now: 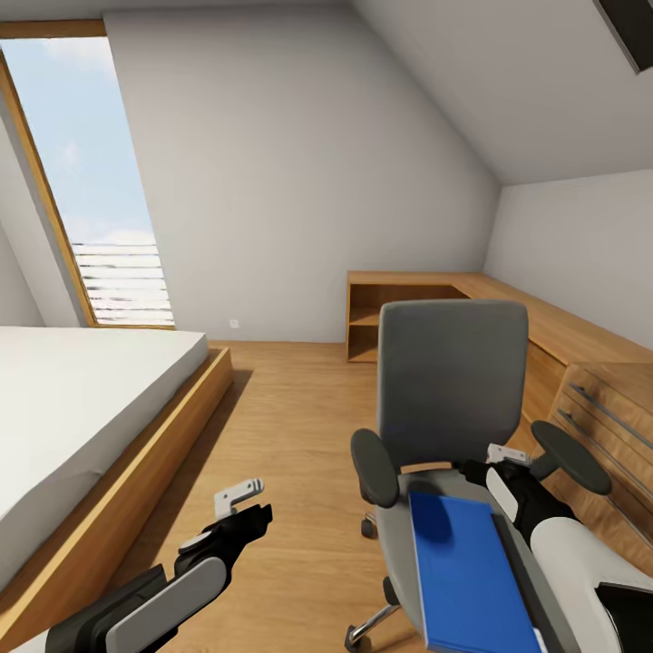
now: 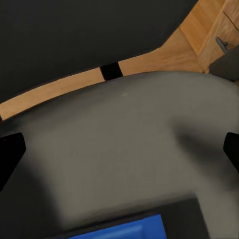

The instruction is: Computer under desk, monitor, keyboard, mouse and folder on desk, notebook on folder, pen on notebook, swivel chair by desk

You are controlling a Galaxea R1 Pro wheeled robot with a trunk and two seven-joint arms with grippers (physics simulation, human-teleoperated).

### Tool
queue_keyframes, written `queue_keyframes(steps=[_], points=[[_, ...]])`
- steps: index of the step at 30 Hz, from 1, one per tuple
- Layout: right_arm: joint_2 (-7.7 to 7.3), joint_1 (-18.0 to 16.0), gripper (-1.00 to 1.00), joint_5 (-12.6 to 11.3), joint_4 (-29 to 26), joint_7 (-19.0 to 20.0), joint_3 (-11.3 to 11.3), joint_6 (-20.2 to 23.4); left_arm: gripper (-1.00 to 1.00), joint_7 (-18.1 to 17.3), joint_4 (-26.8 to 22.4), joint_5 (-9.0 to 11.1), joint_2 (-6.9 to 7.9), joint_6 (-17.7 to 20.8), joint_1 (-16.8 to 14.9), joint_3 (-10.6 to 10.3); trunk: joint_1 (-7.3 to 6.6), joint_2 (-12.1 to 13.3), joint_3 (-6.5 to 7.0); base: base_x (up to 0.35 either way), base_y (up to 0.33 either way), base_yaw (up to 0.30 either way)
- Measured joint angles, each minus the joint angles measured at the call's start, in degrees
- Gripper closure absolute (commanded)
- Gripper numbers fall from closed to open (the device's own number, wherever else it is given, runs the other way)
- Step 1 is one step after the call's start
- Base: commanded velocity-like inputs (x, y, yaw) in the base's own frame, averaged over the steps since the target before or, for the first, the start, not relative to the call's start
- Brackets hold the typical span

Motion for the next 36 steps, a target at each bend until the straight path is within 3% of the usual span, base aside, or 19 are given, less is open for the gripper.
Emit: queue_keyframes(steps=[31,36], points=[[0.15,0.0,-1.00,0.0,0.0,0.0,0.3,1.4,-1.00,0.3,-0.1,0.1,-0.03,0.0,0.0,0.0,6.81,-12.4,-5.56,0.001,0.000,0.000],[0.16,0.0,-1.00,0.0,0.0,-0.1,0.3,1.4,-1.00,0.3,-0.1,0.1,-0.03,0.0,0.0,0.0,6.82,-12.4,-5.57,0.000,0.000,0.000]])
